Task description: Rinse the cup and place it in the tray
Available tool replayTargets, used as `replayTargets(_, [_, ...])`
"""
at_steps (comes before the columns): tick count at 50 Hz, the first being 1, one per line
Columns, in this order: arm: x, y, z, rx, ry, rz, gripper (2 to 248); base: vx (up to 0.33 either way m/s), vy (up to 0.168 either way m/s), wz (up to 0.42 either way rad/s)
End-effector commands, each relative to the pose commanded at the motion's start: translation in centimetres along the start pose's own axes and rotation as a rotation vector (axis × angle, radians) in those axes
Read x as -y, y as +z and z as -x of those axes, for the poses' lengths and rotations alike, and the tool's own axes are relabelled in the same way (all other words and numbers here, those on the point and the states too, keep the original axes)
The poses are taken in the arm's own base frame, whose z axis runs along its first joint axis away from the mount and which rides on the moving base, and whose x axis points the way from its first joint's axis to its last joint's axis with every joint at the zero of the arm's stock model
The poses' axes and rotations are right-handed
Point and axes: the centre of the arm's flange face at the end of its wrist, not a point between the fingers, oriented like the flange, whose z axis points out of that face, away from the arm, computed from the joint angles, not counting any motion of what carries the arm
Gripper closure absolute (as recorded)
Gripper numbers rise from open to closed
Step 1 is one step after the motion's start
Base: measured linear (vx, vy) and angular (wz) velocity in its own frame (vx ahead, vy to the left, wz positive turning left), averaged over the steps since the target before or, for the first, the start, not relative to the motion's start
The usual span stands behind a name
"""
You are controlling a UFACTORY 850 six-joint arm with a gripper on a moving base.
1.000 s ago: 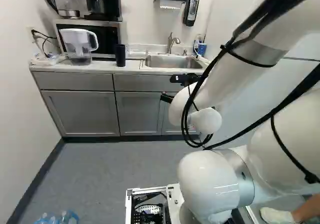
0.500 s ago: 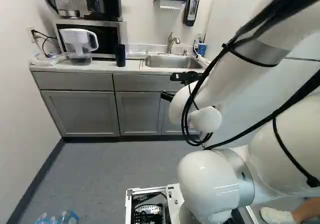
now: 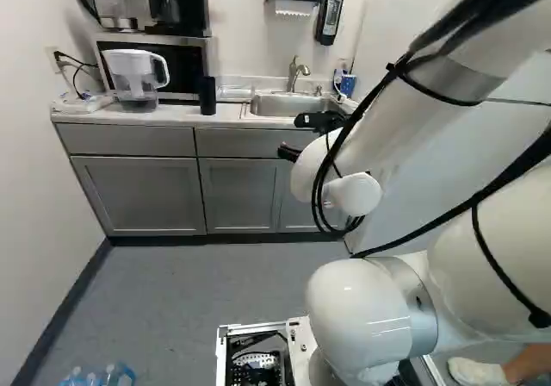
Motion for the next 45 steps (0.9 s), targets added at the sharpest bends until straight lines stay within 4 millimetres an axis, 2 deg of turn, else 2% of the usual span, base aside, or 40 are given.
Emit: replayTargets(45, [-0.2, 2.3, -5.3, -0.107, 0.001, 0.006, 3, 0.0, 0.0, 0.0])
